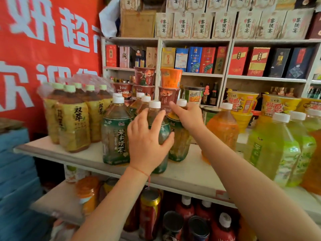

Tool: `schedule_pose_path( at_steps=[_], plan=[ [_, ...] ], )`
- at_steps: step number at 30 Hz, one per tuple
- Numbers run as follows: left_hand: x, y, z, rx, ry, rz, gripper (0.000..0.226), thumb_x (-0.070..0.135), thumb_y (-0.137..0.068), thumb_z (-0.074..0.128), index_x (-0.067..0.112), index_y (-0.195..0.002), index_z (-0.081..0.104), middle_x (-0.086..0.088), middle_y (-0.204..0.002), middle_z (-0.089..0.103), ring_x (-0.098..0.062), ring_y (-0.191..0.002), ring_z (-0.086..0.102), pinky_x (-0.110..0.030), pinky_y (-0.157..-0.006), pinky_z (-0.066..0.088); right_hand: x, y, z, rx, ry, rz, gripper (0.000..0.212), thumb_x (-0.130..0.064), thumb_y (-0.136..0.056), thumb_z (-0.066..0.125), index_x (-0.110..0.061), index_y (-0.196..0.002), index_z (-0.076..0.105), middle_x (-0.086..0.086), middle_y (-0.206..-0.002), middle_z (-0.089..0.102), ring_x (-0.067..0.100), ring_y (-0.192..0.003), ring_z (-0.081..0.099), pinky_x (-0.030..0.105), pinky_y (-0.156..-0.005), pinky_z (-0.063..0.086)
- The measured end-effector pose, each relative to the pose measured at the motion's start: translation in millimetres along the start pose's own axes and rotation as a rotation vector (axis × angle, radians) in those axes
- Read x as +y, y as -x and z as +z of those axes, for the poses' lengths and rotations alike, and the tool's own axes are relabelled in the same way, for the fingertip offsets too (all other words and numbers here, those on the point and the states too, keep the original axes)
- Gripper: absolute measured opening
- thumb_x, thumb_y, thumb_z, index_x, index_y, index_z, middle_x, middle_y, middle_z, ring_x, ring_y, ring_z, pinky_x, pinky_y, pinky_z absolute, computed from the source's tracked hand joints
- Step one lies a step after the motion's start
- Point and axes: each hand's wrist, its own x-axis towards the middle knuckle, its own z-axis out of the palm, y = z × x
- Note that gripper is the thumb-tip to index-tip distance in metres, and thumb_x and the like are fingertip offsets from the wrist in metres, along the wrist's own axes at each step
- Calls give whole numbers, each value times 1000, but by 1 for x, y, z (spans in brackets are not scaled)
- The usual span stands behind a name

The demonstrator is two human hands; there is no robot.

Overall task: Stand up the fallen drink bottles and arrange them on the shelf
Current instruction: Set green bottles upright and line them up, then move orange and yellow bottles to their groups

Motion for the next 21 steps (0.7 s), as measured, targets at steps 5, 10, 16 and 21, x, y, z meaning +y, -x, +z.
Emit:
schedule_pose_path(
  at_steps=[5,10,16,21],
  plan=[
    [-4,-1,5,73,9,13,58,54,-90,58,25,-140,58,-17,-139,54,-33,-131,48,-50,-114,31,3,-18,24,12,85,25,28,-52,-90,66,-25,-86,73,-10,-84,73,8,-80,69,25,-68,50],
    [-3,1,9,108,46,12,56,51,-89,59,23,-137,61,-18,-136,56,-33,-128,50,-51,-114,33,6,-21,33,86,139,-7,35,-55,-90,64,-23,-80,72,-7,-77,72,11,-76,68,28,-64,51],
    [5,2,3,104,129,-16,53,37,-89,59,16,-138,57,-23,-146,47,-40,-140,40,-57,-119,25,2,-4,27,-22,213,-14,39,-54,-100,47,-22,-102,68,-5,-93,68,14,-88,63,27,-65,44],
    [48,6,0,233,424,186,43,1,-86,54,3,-128,63,-26,-154,39,-43,-148,29,-56,-122,24,-10,33,-29,126,358,-212,23,-21,-102,50,-17,-116,69,-8,-108,63,5,-95,58,21,-77,45]
  ],
)
